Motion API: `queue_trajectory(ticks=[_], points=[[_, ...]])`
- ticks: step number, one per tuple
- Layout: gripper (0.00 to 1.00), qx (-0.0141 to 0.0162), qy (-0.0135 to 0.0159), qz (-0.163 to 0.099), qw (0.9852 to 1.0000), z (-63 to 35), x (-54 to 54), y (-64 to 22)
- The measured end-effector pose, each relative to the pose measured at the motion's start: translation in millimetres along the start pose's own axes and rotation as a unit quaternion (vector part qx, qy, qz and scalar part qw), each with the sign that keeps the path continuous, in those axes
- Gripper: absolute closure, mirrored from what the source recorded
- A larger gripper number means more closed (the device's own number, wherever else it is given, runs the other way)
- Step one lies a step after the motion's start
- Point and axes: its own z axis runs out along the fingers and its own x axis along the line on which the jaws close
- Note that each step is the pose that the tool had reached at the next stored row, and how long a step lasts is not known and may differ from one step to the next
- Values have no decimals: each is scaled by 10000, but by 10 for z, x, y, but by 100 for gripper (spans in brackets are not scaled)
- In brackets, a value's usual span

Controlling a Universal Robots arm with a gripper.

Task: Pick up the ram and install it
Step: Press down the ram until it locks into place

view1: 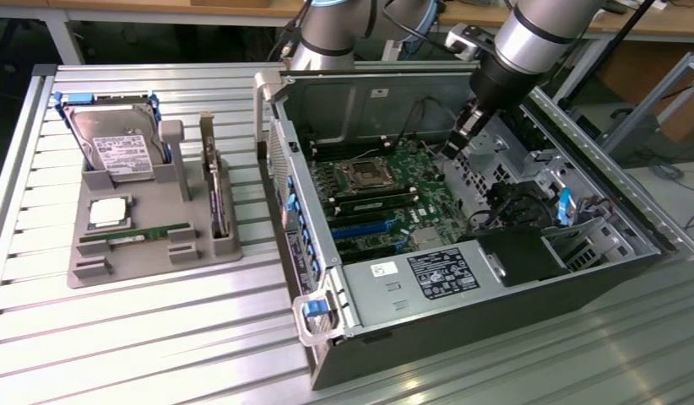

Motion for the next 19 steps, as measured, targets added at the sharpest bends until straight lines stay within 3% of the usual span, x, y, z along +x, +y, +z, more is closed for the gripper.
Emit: queue_trajectory(ticks=[5, 11, 19], points=[[90, 32, -6, 227, 9997, 1, 0, 0], [90, 84, -10, 554, 9984, 2, 0, 0], [90, 146, -26, 1024, 9946, 2, 0, 0]])
